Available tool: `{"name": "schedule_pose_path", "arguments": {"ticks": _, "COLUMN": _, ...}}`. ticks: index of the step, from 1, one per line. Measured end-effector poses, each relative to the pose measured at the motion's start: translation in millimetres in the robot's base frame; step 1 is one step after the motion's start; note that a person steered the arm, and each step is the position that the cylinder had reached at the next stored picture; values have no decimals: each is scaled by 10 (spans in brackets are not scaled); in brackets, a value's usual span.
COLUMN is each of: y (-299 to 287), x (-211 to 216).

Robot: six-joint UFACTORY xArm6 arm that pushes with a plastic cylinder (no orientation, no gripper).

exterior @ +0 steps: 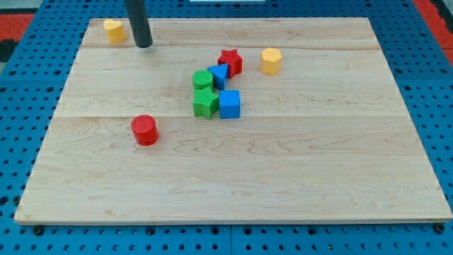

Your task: Point at the yellow hexagon

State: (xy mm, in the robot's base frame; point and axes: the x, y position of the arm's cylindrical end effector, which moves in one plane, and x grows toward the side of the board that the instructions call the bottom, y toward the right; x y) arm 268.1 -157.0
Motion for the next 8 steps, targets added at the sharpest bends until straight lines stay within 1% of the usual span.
{"name": "schedule_pose_path", "arguments": {"ticks": 1, "y": 484, "x": 0}}
{"name": "schedule_pose_path", "arguments": {"ticks": 2, "y": 1269, "x": -6}}
{"name": "schedule_pose_path", "arguments": {"ticks": 4, "y": 1293, "x": -6}}
{"name": "schedule_pose_path", "arguments": {"ticks": 5, "y": 1703, "x": -6}}
{"name": "schedule_pose_path", "arguments": {"ticks": 6, "y": 2346, "x": 32}}
{"name": "schedule_pose_path", "arguments": {"ticks": 7, "y": 2394, "x": 298}}
{"name": "schedule_pose_path", "arguments": {"ticks": 8, "y": 2200, "x": 822}}
